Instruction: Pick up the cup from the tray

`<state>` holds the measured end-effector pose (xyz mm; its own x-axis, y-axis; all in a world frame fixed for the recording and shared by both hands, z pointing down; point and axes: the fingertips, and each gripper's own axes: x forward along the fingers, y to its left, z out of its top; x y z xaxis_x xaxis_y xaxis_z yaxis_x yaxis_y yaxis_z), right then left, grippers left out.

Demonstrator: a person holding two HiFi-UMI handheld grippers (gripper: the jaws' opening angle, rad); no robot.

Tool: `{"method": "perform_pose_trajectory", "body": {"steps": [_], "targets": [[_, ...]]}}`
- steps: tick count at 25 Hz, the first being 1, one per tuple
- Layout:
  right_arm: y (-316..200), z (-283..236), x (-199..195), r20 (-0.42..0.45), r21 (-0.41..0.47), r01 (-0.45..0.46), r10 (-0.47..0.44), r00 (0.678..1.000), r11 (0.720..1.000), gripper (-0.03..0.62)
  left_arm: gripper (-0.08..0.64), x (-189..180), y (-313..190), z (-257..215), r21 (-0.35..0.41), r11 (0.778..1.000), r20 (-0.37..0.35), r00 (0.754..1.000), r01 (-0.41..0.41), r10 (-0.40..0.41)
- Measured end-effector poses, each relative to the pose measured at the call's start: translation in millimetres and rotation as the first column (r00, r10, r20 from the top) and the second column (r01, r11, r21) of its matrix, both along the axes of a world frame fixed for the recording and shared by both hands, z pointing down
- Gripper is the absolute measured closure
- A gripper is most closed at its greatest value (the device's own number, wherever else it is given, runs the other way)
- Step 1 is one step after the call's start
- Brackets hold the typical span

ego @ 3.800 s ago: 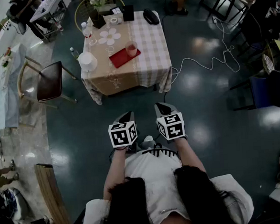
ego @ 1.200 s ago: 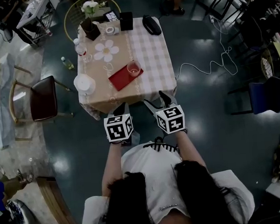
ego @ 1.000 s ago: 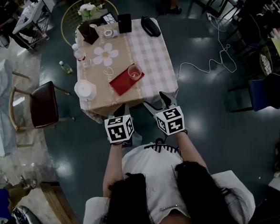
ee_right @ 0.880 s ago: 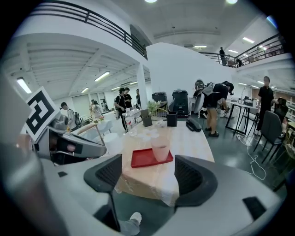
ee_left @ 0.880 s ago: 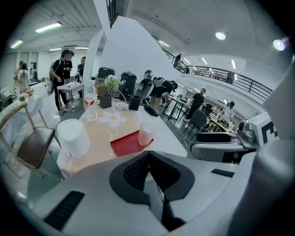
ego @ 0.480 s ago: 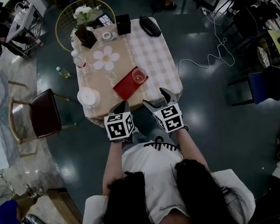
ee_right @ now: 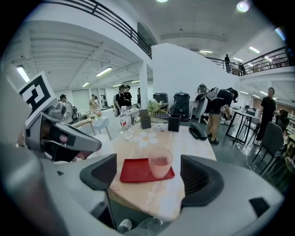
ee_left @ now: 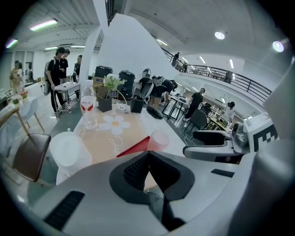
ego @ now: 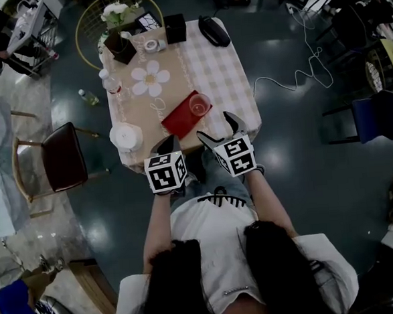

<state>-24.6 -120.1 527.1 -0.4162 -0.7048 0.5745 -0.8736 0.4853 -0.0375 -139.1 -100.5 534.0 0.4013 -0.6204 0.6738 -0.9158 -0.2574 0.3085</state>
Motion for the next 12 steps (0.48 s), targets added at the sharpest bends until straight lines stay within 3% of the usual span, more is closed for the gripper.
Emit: {"method": "perform_pose_trajectory", "body": {"steps": [12], "targets": [[-45,26,-11,-0.007,-0.015,0.079,-0.079,0.997,0.997,0.164,0.552,5,-34,26,-0.062,0.996,-0.001,0.998,0.059,-0.059]]}}
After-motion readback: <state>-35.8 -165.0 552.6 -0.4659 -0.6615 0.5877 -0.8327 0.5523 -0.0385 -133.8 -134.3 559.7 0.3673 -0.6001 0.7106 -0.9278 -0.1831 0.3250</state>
